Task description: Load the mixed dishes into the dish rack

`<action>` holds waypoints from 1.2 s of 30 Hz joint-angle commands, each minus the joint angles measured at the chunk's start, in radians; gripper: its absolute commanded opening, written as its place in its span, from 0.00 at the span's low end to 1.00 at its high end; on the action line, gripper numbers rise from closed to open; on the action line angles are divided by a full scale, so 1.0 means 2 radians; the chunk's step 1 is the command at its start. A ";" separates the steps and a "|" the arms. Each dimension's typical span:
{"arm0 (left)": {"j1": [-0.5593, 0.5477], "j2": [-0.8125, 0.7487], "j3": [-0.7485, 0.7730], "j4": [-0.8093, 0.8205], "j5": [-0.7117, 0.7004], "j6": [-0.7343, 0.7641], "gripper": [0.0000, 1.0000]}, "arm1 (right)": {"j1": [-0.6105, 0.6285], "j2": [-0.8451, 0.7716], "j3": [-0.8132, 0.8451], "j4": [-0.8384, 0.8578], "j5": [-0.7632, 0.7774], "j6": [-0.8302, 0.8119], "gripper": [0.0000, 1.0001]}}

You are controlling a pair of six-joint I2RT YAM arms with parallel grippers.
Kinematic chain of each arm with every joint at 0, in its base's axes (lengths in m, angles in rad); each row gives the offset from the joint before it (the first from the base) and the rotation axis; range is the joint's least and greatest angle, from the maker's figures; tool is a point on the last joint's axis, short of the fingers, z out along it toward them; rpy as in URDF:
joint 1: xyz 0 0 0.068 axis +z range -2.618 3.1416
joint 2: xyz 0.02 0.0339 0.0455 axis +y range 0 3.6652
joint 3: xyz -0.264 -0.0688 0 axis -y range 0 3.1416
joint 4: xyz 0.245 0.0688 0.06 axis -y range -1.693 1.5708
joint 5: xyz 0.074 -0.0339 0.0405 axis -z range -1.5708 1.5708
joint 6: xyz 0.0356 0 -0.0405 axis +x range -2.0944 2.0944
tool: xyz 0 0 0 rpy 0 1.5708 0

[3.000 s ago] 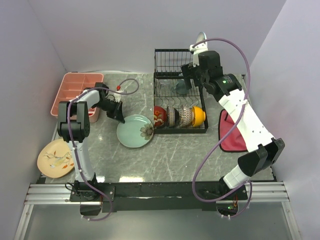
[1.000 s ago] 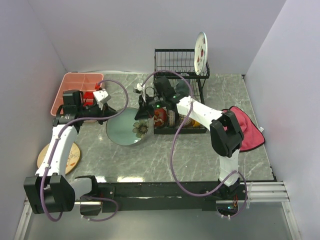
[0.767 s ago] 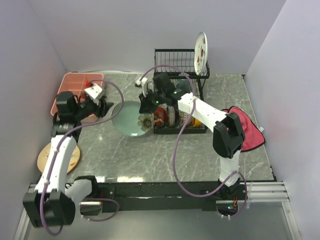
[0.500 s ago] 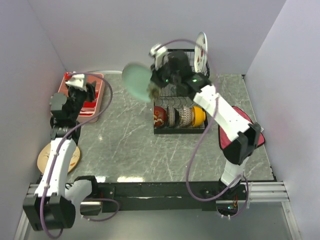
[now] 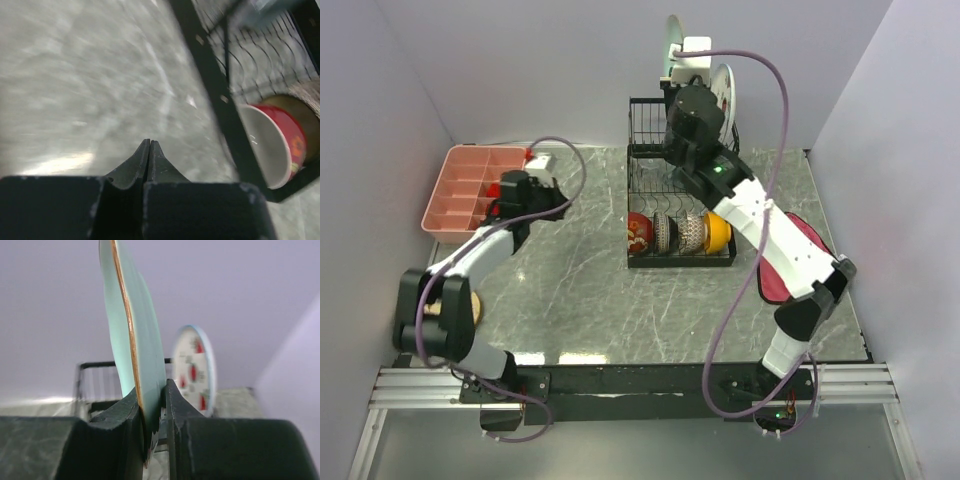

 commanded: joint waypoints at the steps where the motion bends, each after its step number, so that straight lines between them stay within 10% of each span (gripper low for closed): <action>1: -0.025 0.041 0.043 -0.007 0.055 -0.057 0.01 | 0.005 0.018 0.029 0.160 0.152 -0.088 0.00; 11: -0.033 0.042 0.026 0.014 0.057 -0.071 0.01 | -0.014 0.069 0.115 -0.018 0.113 -0.037 0.00; 36: -0.037 0.072 0.025 0.019 0.067 -0.080 0.01 | -0.079 0.148 0.160 -0.097 0.061 -0.041 0.00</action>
